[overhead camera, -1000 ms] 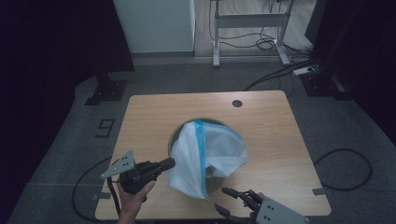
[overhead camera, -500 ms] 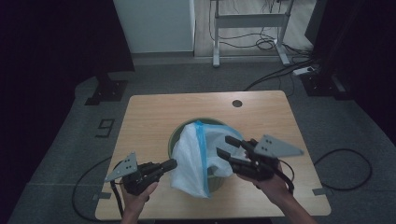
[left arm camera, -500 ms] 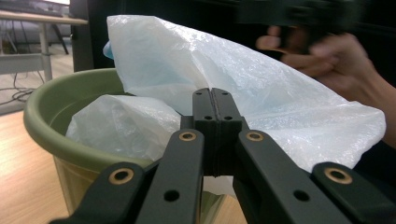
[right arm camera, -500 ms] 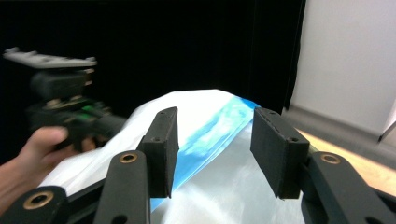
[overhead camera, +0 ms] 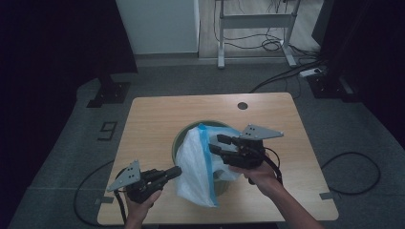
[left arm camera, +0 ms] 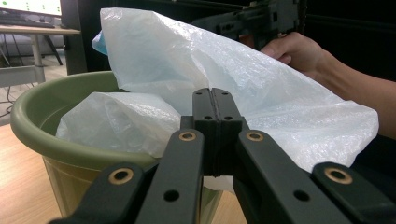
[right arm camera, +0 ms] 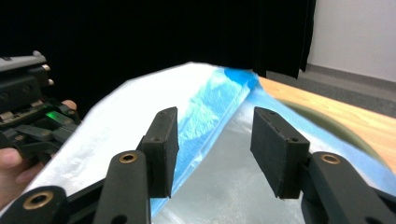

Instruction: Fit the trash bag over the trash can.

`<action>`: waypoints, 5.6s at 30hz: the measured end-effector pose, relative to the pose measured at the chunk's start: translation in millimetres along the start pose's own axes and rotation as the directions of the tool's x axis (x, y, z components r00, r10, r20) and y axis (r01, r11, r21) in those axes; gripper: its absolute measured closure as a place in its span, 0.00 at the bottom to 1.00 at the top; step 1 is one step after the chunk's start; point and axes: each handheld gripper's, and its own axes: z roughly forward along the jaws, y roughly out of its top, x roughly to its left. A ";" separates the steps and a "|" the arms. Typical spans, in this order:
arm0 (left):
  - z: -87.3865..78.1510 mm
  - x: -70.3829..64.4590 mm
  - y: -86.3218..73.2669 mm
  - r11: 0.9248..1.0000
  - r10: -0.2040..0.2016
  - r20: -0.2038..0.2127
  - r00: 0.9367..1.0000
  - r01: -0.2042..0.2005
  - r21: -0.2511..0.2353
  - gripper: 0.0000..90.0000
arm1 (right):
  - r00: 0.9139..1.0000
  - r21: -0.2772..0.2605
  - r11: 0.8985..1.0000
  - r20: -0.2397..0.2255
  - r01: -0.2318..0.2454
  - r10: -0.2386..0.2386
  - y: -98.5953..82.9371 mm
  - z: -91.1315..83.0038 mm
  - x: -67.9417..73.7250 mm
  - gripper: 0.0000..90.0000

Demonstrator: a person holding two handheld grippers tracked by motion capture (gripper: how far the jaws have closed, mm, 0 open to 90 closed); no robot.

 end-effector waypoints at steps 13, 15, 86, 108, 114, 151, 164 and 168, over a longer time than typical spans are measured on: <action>1.2 0.9 -2.3 1.000 0.001 -0.007 1.000 -0.001 -0.003 1.00 | 1.000 0.031 0.999 0.021 -0.024 0.023 -20.2 6.4 -2.2 0.56; 1.5 0.9 -2.6 1.000 0.002 -0.008 1.000 -0.002 -0.003 1.00 | 1.000 0.038 0.999 0.014 -0.023 0.022 -21.9 7.5 -0.3 0.56; -2.3 7.3 -10.0 1.000 0.001 -0.007 1.000 -0.001 -0.015 1.00 | 0.999 0.206 0.977 0.022 -0.049 0.045 7.0 30.2 2.3 0.50; -2.2 8.0 -10.7 1.000 0.008 -0.014 1.000 -0.008 -0.012 1.00 | 0.966 0.255 0.939 -0.056 -0.232 0.254 5.5 38.4 -19.4 0.75; -1.8 8.1 -10.9 1.000 0.010 -0.018 1.000 -0.010 -0.009 1.00 | 0.957 0.274 0.930 -0.086 -0.245 0.278 4.4 40.2 -17.5 0.75; -1.3 10.0 -16.3 1.000 -0.003 -0.027 1.000 0.003 -0.009 1.00 | 0.931 0.314 0.895 -0.075 -0.318 0.357 4.7 41.6 -18.6 0.68; -0.6 12.5 -18.9 1.000 -0.014 -0.024 1.000 0.014 -0.010 1.00 | 0.883 0.374 0.847 -0.130 -0.378 0.452 4.0 50.7 -14.3 0.73; -0.9 12.2 -19.2 1.000 -0.013 -0.032 0.999 0.013 -0.009 1.00 | 0.874 0.412 0.824 -0.117 -0.389 0.471 4.0 48.9 -14.4 0.71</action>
